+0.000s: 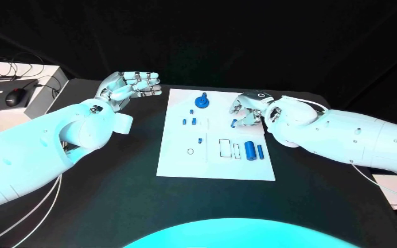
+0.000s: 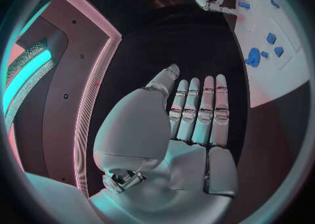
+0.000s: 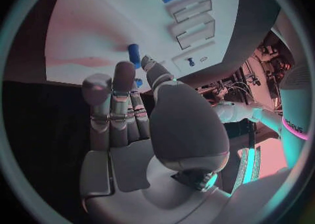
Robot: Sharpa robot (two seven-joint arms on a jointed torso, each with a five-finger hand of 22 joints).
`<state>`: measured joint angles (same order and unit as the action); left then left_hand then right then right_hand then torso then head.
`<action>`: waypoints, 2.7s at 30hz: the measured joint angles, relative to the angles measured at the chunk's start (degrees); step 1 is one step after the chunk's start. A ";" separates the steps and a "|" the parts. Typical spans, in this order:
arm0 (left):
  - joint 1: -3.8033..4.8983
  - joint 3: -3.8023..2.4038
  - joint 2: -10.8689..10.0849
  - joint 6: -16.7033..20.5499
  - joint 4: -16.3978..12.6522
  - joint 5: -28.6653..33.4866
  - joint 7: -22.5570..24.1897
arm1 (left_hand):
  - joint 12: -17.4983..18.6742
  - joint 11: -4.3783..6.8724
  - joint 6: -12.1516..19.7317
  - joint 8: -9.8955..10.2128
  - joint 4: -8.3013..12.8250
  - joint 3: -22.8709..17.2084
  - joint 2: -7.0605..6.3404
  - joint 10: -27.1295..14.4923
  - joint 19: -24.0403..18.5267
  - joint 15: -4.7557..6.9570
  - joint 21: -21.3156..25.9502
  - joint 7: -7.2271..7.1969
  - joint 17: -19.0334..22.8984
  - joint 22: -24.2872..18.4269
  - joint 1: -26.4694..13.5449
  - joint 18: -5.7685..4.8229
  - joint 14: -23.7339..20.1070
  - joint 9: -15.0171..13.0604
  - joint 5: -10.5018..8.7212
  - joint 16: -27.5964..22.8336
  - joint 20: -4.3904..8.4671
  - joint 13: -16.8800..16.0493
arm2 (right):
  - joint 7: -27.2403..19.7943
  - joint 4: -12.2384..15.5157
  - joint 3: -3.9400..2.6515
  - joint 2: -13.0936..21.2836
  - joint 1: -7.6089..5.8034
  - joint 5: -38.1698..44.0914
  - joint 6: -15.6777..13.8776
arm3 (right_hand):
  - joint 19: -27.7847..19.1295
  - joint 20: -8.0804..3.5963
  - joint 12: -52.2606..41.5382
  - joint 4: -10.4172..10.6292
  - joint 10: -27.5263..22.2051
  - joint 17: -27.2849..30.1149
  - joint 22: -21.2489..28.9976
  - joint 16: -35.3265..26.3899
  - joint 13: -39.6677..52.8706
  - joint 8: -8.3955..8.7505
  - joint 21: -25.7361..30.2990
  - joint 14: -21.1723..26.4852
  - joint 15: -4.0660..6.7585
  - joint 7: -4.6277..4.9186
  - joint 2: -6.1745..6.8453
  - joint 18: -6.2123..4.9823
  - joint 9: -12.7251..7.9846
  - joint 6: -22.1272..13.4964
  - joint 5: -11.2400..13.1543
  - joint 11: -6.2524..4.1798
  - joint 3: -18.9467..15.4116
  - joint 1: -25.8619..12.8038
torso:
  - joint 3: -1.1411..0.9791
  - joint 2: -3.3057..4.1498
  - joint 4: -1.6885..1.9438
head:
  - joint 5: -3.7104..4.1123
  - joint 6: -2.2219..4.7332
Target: Assemble the parts on the task board
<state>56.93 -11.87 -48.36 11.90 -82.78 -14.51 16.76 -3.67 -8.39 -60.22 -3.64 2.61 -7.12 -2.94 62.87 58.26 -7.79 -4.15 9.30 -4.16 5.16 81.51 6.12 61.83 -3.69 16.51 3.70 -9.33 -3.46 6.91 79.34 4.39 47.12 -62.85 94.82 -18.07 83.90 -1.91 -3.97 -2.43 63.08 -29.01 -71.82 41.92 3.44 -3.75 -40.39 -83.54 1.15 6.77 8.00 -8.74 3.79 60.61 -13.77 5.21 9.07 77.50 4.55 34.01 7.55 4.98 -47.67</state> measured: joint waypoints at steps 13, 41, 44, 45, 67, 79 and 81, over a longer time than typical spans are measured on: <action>0.00 0.00 0.00 0.00 0.00 0.00 0.01 | 0.00 0.00 0.00 0.00 -0.01 0.32 0.00 0.00 0.00 0.00 0.00 0.00 0.00 -0.19 0.00 0.00 0.00 0.00 0.00 0.00 0.00 0.00 | 0.01 -0.86 0.16 -1.14 0.96 1.20 1.84 | 0.22 -0.22 0.22 -0.88 2.03 -0.05 -0.06 0.00 0.00 0.00 -1.22 0.00 0.00 0.27 -1.15 0.39 0.01 1.55 -0.69 -0.19 2.92 -1.15 | -0.07 -0.01 -0.04 | -0.01 -0.09; -0.01 0.00 -0.09 0.00 0.18 0.00 -0.06 | 0.00 0.00 0.00 0.00 -0.01 0.32 0.00 0.00 0.00 0.00 0.00 0.00 -0.01 -0.25 0.00 0.00 0.00 0.00 0.00 0.00 0.00 0.00 | -0.25 -1.02 0.17 -1.19 1.24 1.51 1.97 | 0.21 -1.06 0.71 -2.48 6.42 -0.37 -2.20 0.00 -0.12 0.00 -4.98 -0.18 0.63 0.09 -3.48 1.69 0.13 5.61 3.68 -1.32 14.74 -2.41 | -0.09 -0.02 -0.07 | 0.14 -0.34; -0.01 0.00 -0.09 -0.01 0.19 0.00 -0.09 | 0.00 0.00 0.00 0.00 -0.01 0.31 0.00 0.00 0.00 0.00 0.00 0.00 -0.01 -0.31 0.00 0.00 0.00 0.00 0.00 0.00 0.00 0.00 | -0.25 -0.98 0.17 -1.13 1.24 1.56 1.97 | 0.21 -1.06 0.71 -2.48 6.42 -0.37 -2.19 0.00 -0.10 0.00 -4.98 -0.18 0.63 0.09 -3.48 1.70 0.13 5.61 3.72 -1.32 14.74 -2.41 | -0.08 -0.02 -0.07 | 0.14 -0.35; -0.01 0.00 -0.09 -0.01 0.19 0.00 -0.10 | 0.00 0.00 0.00 0.00 -0.01 0.31 0.00 0.00 0.00 0.00 0.00 0.00 -0.01 -0.31 0.00 0.00 0.00 0.00 0.00 0.00 0.00 0.00 | -0.25 -0.96 0.17 -1.09 1.24 1.58 1.97 | 0.21 -1.06 0.71 -2.48 6.42 -0.37 -2.19 0.00 -0.10 0.00 -4.98 -0.18 0.63 0.09 -3.48 1.70 0.13 5.61 3.72 -1.32 14.74 -2.41 | -0.07 -0.02 -0.07 | 0.13 -0.35; -0.01 0.00 -0.01 -0.07 0.29 0.03 -0.31 | 0.00 0.00 0.00 0.00 -0.17 0.48 0.00 0.00 0.00 0.00 0.00 0.00 -0.01 -0.36 0.00 0.00 0.00 0.00 0.00 0.00 0.00 0.00 | -0.60 0.96 0.19 0.08 1.29 0.58 -1.03 | 0.04 -2.11 0.66 -5.81 7.86 -1.67 -3.13 1.59 -0.06 0.00 -17.18 -0.38 2.06 -0.03 -3.67 3.18 0.29 7.76 4.26 0.11 16.47 -1.23 | -0.07 -0.04 -0.08 | 0.11 -0.32; -0.01 0.00 0.18 -0.07 0.45 0.03 -0.35 | 0.00 0.00 0.00 0.00 -0.41 0.71 0.00 0.00 0.00 0.00 0.00 0.00 -0.01 -0.43 0.00 0.00 0.00 0.00 0.00 0.00 0.00 0.00 | -1.02 5.69 -0.03 1.14 -0.98 -1.79 -3.46 | 0.11 -2.21 0.88 -7.07 7.86 -3.61 -3.12 2.05 -0.06 0.00 -18.30 -0.08 2.35 -0.05 -3.64 3.49 0.28 8.21 4.35 0.12 16.95 -1.19 | -0.07 -0.10 -0.11 | -0.10 -0.32; -0.02 0.00 0.20 -0.07 0.47 0.03 -0.36 | 0.00 0.00 0.00 0.00 -0.41 0.71 0.00 0.00 0.00 0.00 0.00 0.00 -0.01 -0.43 0.00 0.00 0.00 0.00 0.00 0.00 0.00 0.00 | -0.96 6.80 -0.08 1.34 -1.55 -1.80 -3.40 | 0.12 -2.21 0.88 -7.23 7.86 -3.61 -3.12 2.05 -0.06 0.00 -18.30 -0.08 2.35 -0.05 -3.64 3.50 0.28 8.21 4.35 0.12 16.79 -1.20 | -0.03 -0.11 -0.10 | -0.15 -0.29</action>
<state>56.91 -11.87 -48.15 11.82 -82.31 -14.48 16.40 -3.67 -8.39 -60.22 -3.64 2.20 -6.40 -2.94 62.87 58.26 -7.79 -4.15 9.30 -4.17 4.72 81.51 6.12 61.83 -3.69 16.51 3.70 -9.33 -3.46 5.95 86.14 4.31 48.46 -64.40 93.02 -21.46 84.02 -4.12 -3.09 -9.66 70.95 -32.63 -74.94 43.98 3.39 -3.75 -58.68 -83.62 3.49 6.72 4.35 -5.24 4.07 68.82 -9.42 5.33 25.86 76.30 4.52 33.90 7.45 4.83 -47.96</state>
